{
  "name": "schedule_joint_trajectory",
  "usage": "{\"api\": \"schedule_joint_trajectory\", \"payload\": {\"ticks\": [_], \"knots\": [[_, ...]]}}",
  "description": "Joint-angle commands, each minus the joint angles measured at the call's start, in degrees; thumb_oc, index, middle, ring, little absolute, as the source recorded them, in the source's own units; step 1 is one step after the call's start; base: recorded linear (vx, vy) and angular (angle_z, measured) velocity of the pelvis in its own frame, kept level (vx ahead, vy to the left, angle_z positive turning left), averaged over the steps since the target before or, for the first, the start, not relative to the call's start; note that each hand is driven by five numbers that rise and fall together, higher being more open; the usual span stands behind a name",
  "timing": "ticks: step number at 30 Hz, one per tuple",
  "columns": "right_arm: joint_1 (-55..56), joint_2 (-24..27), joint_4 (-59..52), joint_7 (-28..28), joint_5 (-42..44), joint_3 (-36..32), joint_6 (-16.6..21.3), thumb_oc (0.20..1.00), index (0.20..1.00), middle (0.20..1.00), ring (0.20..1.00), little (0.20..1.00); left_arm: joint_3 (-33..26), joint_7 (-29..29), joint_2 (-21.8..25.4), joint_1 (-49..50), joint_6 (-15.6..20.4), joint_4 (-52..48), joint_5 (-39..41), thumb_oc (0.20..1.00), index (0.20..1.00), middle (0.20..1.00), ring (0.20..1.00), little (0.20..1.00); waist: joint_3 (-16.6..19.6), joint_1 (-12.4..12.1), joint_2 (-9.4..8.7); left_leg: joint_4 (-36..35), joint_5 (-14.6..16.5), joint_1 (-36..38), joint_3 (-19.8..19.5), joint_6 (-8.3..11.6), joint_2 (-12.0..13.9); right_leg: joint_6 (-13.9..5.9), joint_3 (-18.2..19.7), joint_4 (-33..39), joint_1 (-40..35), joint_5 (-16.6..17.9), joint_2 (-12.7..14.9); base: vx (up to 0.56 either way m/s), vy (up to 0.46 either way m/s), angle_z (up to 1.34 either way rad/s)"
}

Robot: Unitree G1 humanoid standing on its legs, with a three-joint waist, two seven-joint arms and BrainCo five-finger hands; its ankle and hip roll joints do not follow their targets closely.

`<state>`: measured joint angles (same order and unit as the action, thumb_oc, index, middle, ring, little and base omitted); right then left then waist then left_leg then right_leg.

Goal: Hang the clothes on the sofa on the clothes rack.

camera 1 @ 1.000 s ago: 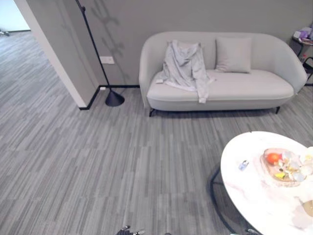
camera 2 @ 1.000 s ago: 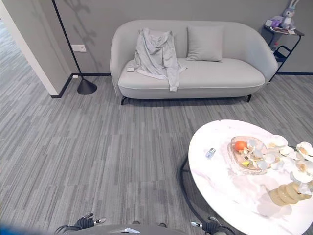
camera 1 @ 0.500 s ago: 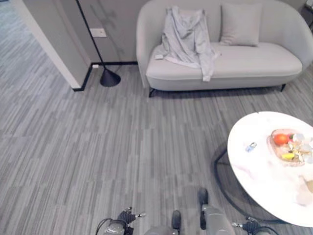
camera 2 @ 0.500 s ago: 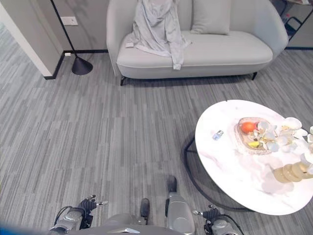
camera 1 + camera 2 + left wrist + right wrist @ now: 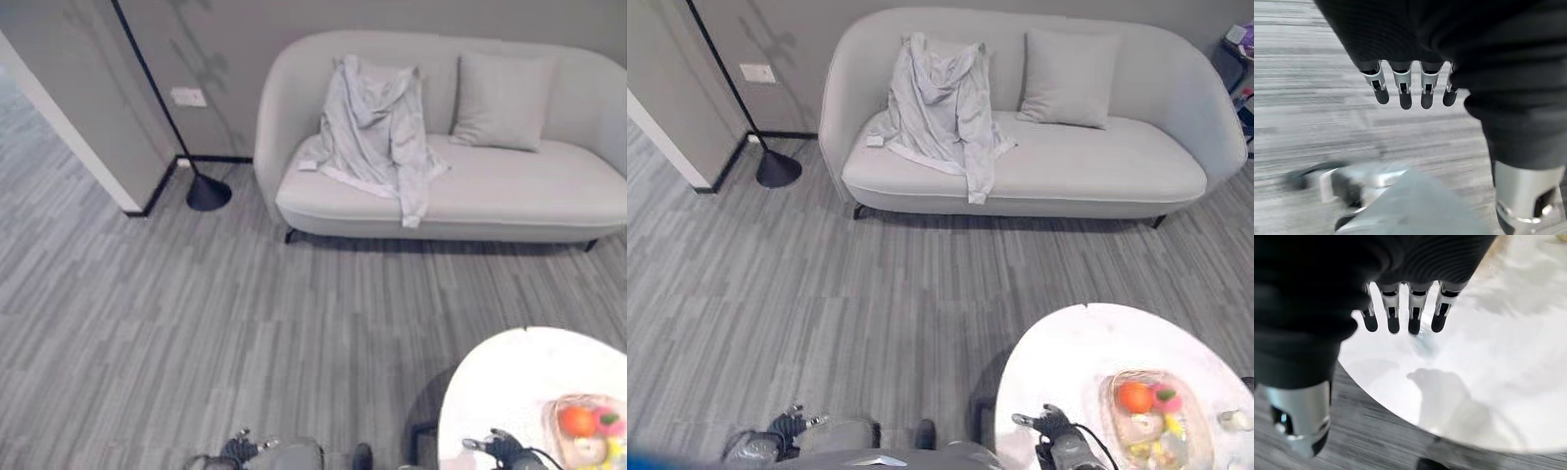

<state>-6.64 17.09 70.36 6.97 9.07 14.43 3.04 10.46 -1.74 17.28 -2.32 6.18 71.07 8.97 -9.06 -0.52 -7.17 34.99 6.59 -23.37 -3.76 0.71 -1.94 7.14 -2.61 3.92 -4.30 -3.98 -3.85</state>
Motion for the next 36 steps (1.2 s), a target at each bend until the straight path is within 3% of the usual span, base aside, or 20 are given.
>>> {"api": "schedule_joint_trajectory", "payload": {"ticks": [1,4,6,7,8,9,11,13,14,15,16,17,18,20,21,22,24,25,28,36], "knots": [[2.92,3.29,0.66,0.5,0.91,0.54,0.8,1.0,1.0,1.0,1.0,1.0,1.55,0.19,-2.19,-1.61,0.29,2.31,0.98,1.0,1.0,1.0,1.0,1.0,-2.33,-1.49,5.52,-28.23,-8.38,10.93,-0.31,-0.3,-1.59,-10.21,0.15,1.08,1.8,4.27,2.07,0.42,0.052,-0.59],[3.35,3.01,1.5,0.83,0.3,0.79,0.69,1.0,1.0,1.0,1.0,1.0,1.9,0.89,-2.35,-0.5,-0.06,2.83,-0.28,1.0,1.0,1.0,1.0,1.0,-2.48,-3.84,7.07,-39.99,-14.44,5.01,1.76,0.71,-3.6,-9.53,3.35,1.08,-3.71,0.95,-0.66,0.57,0.09,-0.75],[3.7,2.61,2.07,0.3,-0.7,0.96,0.31,1.0,1.0,1.0,1.0,1.0,0.96,1.2,-2.19,0.68,-0.38,3.47,-0.44,1.0,1.0,1.0,1.0,1.0,-1.32,-4.95,7.28,-39.99,-14.62,4.82,1.06,0.88,-3.59,-9.49,5.9,1.08,-6.46,-0.45,-1.23,0.58,0.167,-1.13],[4.62,2.25,2.17,0.15,-1.45,0.92,0.19,1.0,1.0,1.0,1.0,1.0,0.8,1.32,-2.33,1.38,-0.21,3.61,-0.53,1.0,1.0,1.0,1.0,1.0,-0.12,-5.27,7.76,-39.99,-18.31,7.07,-0.35,0.86,-3.29,-9.63,7.22,1.08,-8.3,-2.26,-0.94,0.57,0.285,-0.91],[4.69,1.88,2.37,-0.18,-1.7,0.76,-0.2,1.0,1.0,1.0,1.0,1.0,0.58,1.33,-2.02,1.56,-0.35,3.78,-0.61,1.0,1.0,1.0,1.0,1.0,1.06,-5.65,7.07,-39.99,-18.92,8.55,0.11,0.41,-2.94,-9.92,8.54,1.08,-9.41,-3.06,0.73,0.81,0.406,-0.74],[4.95,1.48,2.55,-0.46,-2.49,0.73,-0.39,1.0,1.0,1.0,1.0,1.0,0.29,1.31,-1.72,1.76,-0.34,3.58,-0.61,1.0,1.0,1.0,1.0,1.0,2.6,-6.02,6.11,-39.99,-17.83,9.82,1.04,-0.26,-3.31,-11.38,7.81,0.98,-10.18,-2.26,3.29,0.63,0.341,-0.72],[4.66,1.28,2.23,-0.71,-2.75,0.96,-0.3,1.0,1.0,1.0,1.0,1.0,0.4,1.21,-1.32,1.45,-0.41,3.2,-0.5,1.0,1.0,1.0,1.0,1.0,3.36,-6.22,5.45,-39.99,-16.25,11.61,1.63,-1.12,-3.73,-12.69,7.27,-4.59,-8.57,-1.87,4.94,0.4,0.237,-0.43],[4.01,1.24,1.19,-0.99,-2.37,0.56,-0.02,1.0,1.0,1.0,1.0,1.0,0.79,1.01,-0.8,0.71,-0.39,2.2,-0.08,1.0,1.0,1.0,1.0,1.0,2.61,-5.65,5.78,-39.99,-13.83,14.86,1.51,-3.14,-4.7,-15.42,6.18,-19.24,-3.08,4.21,6.27,0.3,0.255,-0.23],[3.74,1.18,0.7,-0.98,-2.52,0.5,-0.13,1.0,1.0,1.0,1.0,1.0,0.67,0.75,-0.42,0.47,-0.52,1.76,0.42,1.0,1.0,1.0,1.0,1.0,1.7,-4.78,6.62,-39.91,-12.2,17.93,0.82,-4.14,-4.43,-15.49,4.52,-28.75,1.37,9.73,7.03,0.24,0.226,0.04],[3.76,1.03,0.43,-0.89,-2.8,0.52,-0.19,1.0,1.0,1.0,1.0,1.0,0.65,0.59,-0.16,0.5,-0.61,1.44,0.41,1.0,1.0,1.0,1.0,1.0,1.11,-4.48,7.01,-39.77,-11.32,19.34,0.73,-4.81,-4.39,-15.38,2.41,-32.52,2.44,11.7,8.29,0.29,0.275,0.59],[4.05,0.59,0.2,-0.58,-3.03,0.32,-0.29,1.0,1.0,1.0,1.0,1.0,0.78,0.55,0.16,0.46,-0.77,1.28,0.24,1.0,1.0,1.0,1.0,1.0,0.45,-4.07,8.64,-39.92,-10.08,21.68,0.3,-5.3,-3.2,-14.79,-1.51,-38.41,6.05,11.25,9.98,0.28,0.212,0.64],[4.22,0.47,0.2,-0.41,-3.13,0.36,-0.29,1.0,1.0,1.0,1.0,1.0,0.8,0.61,0.18,0.32,-0.74,1.05,0.38,1.0,1.0,1.0,1.0,1.0,0.29,-3.71,9.02,-39.87,-9.34,22.68,-0.16,-5.31,-3.07,-13.85,-3.19,-38.21,7.45,8.69,10.97,0.37,0.16,0.59],[4.46,0.35,0.51,-0.33,-3.0,0.4,-0.3,1.0,1.0,1.0,1.0,1.0,0.77,0.62,0.26,-0.05,-0.52,0.89,0.52,1.0,1.0,1.0,1.0,1.0,0.23,-3.29,9.24,-39.86,-8.27,24.43,-1.25,-5.16,-3.03,-12.75,-5.11,-32.4,8.92,4.51,10.62,0.34,0.046,0.4],[4.52,0.54,0.68,-0.2,-2.72,0.06,-0.38,1.0,1.0,1.0,1.0,1.0,0.94,0.46,0.19,-0.38,-0.33,1.04,0.29,1.0,1.0,1.0,1.0,1.0,-0.65,-2.45,9.24,-39.97,-7.14,26.19,-2.26,-4.78,-2.94,-12.49,-5.51,-24.79,9.92,2.44,9.62,0.32,-0.05,0.31],[4.4,0.72,0.8,-0.1,-2.27,-0.16,-0.52,1.0,1.0,1.0,1.0,1.0,1.35,0.3,-0.06,-0.71,-0.13,1.45,-0.15,1.0,1.0,1.0,1.0,1.0,-0.99,-1.48,8.56,-39.99,-5.83,27.59,-3.57,-4.63,-3.78,-13.34,-3.46,-16.17,12.12,4.39,8.43,0.32,-0.092,0.08],[4.4,0.81,0.83,-0.08,-1.97,-0.3,-0.52,1.0,1.0,1.0,1.0,1.0,1.55,0.19,-0.16,-0.76,-0.03,1.62,-0.48,1.0,1.0,1.0,1.0,1.0,-1.58,-0.87,8.33,-39.99,-5.09,28.71,-4.31,-4.55,-4.04,-13.97,-1.56,-12.12,12.59,6.25,7.58,0.45,-0.104,0.27],[5.1,1.21,1.23,-0.12,-1.6,-0.92,-0.9,1.0,1.0,1.0,1.0,1.0,2.16,0.38,-0.75,-0.96,0.24,2.92,-2.61,1.0,1.0,1.0,1.0,1.0,-2.88,1.97,7.55,-39.99,-2.11,33.27,-7.8,-3.84,-4.71,-16.51,4.72,-2.08,17.82,13.11,5.34,0.59,-0.152,2.06],[5.59,1.49,1.43,-0.22,-1.63,-0.94,-0.82,1.0,1.0,1.0,1.0,1.0,2.33,0.27,-1.27,-1.07,0.25,3.61,-3.43,1.0,1.0,1.0,1.0,1.0,-1.77,2.37,6.51,-39.99,-0.12,34.82,-9.43,-3.34,-4.68,-16.06,5.28,0.14,15.55,14.89,6.18,0.47,-0.156,3.49],[5.63,1.97,1.34,-0.43,-1.76,-0.61,-0.66,1.0,1.0,1.0,1.0,1.0,2.52,0.08,-1.75,-0.89,0.28,3.51,-3.4,1.0,1.0,1.0,1.0,1.0,-0.18,2.6,6.49,-39.99,0.54,35.05,-10.23,-2.38,-2.66,-15.38,3.92,0.06,14.16,15.21,6.01,0.27,-0.222,0.79],[5.26,2.88,1.2,-0.31,-0.54,-0.22,0.03,1.0,1.0,1.0,1.0,1.0,3.91,-0.26,-2.45,-1.16,0.44,2.4,-2.92,1.0,1.0,1.0,1.0,1.0,1.52,2.56,7.01,-39.99,0.27,34.68,-11.2,0.34,1.29,-13.05,1.11,-0.4,11.55,11.27,4.01,0.12,-0.148,-0.07]]}}
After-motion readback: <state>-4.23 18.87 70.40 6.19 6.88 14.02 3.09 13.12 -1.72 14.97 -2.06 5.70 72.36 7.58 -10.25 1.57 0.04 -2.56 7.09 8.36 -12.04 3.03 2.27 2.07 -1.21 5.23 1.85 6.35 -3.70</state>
